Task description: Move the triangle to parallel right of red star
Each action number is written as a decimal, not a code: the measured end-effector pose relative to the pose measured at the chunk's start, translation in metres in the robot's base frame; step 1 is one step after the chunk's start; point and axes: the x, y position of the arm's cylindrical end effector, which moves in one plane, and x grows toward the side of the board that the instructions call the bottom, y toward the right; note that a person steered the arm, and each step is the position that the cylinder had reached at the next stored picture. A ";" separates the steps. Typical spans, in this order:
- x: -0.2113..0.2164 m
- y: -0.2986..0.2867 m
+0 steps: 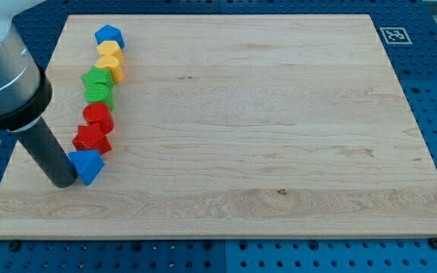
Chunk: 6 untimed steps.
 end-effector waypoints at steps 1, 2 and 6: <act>0.000 0.001; 0.021 -0.002; 0.000 0.036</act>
